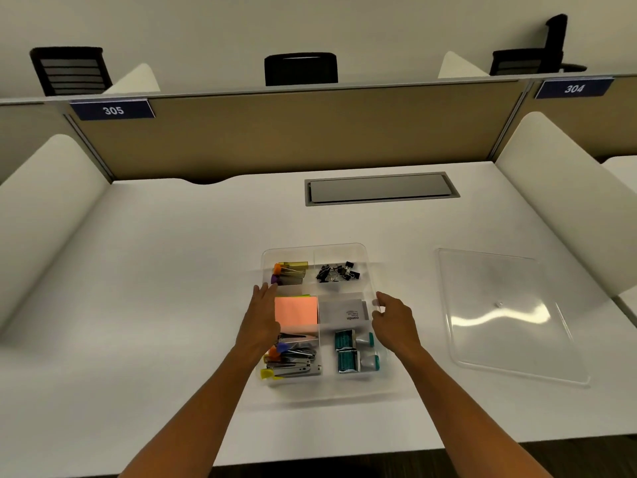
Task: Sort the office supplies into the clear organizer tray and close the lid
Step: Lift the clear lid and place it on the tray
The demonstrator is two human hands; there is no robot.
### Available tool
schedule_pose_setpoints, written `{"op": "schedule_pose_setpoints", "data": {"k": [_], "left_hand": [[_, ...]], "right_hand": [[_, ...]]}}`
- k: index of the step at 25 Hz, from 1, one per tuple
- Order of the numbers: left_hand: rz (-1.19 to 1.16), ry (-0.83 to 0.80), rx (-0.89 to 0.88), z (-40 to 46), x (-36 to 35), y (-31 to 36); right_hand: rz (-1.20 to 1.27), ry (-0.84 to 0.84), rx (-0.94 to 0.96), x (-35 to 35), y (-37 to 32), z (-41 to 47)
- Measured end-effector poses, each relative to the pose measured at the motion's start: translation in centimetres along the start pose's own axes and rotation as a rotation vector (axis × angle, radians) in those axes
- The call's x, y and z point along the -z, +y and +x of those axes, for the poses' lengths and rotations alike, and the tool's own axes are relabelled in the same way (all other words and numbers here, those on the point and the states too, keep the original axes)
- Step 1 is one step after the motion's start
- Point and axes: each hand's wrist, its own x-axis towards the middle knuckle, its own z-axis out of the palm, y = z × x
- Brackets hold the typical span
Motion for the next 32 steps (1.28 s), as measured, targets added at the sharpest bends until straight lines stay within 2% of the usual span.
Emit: {"op": "schedule_pose_setpoints", "data": {"k": [2, 6, 14, 22, 32], "left_hand": [[-0.018, 0.035, -0.019, 0.1, 0.2, 0.6], [-0.153, 0.054, -0.261, 0.0, -0.3, 2.8], [-0.235, -0.131, -0.535, -1.3, -2.4, 8.2], [-0.182, -0.274, -0.643, -2.9, -5.5, 11.2], [-0.134, -0.288, -0.678, -3.4, -10.0, 18.6]], "right_hand": [[0.025, -0.005, -0.003, -0.1, -0.1, -0.5], [0.091, 0.095, -0.015, -0.2, -0.7, -2.5], [0.112, 0.3, -0.031, 0.1, 0.3, -7.3], [-0.015, 0.423, -0.061, 2.3, 2.7, -9.6], [-0.045, 0.457, 0.015, 10.1, 7.6, -7.2]]}}
